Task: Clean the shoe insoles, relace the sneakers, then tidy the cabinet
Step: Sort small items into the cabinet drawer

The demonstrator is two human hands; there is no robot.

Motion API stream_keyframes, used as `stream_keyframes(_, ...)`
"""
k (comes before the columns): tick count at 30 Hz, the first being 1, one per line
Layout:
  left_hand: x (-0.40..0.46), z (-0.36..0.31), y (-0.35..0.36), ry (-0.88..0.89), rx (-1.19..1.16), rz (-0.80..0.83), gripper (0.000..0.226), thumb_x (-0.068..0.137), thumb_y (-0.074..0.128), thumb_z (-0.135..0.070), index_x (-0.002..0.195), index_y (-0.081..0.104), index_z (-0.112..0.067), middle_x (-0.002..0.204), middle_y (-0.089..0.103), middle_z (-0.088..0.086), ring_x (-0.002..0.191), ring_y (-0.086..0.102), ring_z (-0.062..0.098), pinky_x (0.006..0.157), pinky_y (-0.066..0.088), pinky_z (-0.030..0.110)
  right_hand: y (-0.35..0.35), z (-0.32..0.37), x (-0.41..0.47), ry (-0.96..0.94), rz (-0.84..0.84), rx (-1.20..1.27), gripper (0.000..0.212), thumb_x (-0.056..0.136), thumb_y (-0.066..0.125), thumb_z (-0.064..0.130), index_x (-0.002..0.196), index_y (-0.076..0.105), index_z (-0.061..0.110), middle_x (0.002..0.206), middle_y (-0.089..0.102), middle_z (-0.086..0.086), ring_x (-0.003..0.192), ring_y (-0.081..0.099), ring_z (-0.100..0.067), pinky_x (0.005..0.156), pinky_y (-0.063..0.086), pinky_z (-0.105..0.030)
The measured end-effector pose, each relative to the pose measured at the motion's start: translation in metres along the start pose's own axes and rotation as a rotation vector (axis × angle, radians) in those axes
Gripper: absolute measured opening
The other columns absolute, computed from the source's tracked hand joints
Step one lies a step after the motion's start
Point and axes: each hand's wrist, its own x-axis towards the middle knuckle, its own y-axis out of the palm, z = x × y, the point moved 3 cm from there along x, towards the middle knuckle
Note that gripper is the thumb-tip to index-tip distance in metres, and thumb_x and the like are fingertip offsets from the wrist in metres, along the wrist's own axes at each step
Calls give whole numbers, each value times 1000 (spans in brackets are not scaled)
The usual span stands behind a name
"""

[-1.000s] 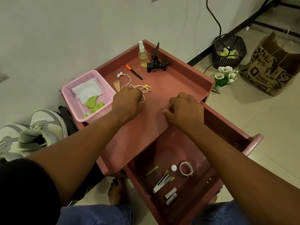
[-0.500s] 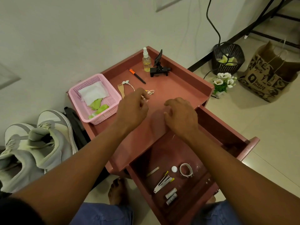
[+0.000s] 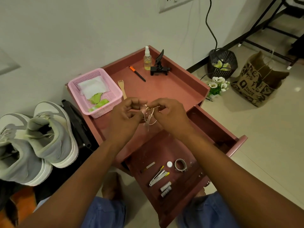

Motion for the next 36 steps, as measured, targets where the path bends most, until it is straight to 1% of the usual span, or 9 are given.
stream_keyframes(4,3,13,5,-40,-56,-25,20,95,65,5,111,72,-5,96,74,15,83,75,31,78,64,52,-6,-11,0,132,-20,127,27,77,67,6,82,79,29,74,73,5,61,56,-10,59,46,-28)
stream_keyframes(10,18,18,1,-34,-107,-92,19,97,58,8,113,68,4,87,73,15,73,72,24,78,64,47,-14,-20,-3,184,61,142,49,81,48,-19,78,77,22,69,73,18,67,68,2,65,50,-19)
stream_keyframes(13,24,17,-3,-35,-144,-113,21,99,56,8,115,67,3,85,69,16,67,67,19,71,64,40,-10,-24,3,176,74,149,49,84,48,-17,86,77,22,81,78,7,81,76,-10,73,60,-31)
stream_keyframes(17,30,15,-1,-3,-147,-46,22,100,57,5,116,69,-3,82,66,0,66,62,11,63,55,29,4,-23,17,156,112,178,27,86,76,6,105,78,25,97,77,3,81,73,-14,71,60,-31)
stream_keyframes(22,33,13,0,56,-52,2,23,99,59,3,113,72,-9,88,69,10,69,65,8,58,52,23,24,-17,25,140,194,265,5,88,80,14,88,77,9,81,75,-15,72,70,-26,70,60,-55)
stream_keyframes(26,38,19,-5,70,-10,1,23,97,61,2,112,73,-11,94,72,17,70,63,6,64,50,23,16,-17,30,241,209,404,6,92,75,6,92,73,0,83,76,-18,70,70,-20,63,60,-34)
stream_keyframes(31,39,26,-2,79,104,64,18,94,72,-12,109,76,-20,88,76,1,81,71,15,72,61,42,7,-17,33,310,205,561,16,92,71,3,100,69,-11,80,70,-26,71,65,-34,65,59,-38)
stream_keyframes(34,40,27,-2,100,203,86,11,95,72,-16,103,78,-19,81,74,-3,77,72,18,70,62,44,9,-19,36,338,231,511,12,91,72,5,97,73,-6,64,63,-10,53,55,-17,53,48,-30)
stream_keyframes(36,42,27,-6,138,267,52,8,96,71,-17,96,78,-18,80,74,-4,75,70,14,70,58,34,9,-20,39,335,278,458,11,91,74,11,95,75,1,60,58,-4,47,46,-13,49,41,-28)
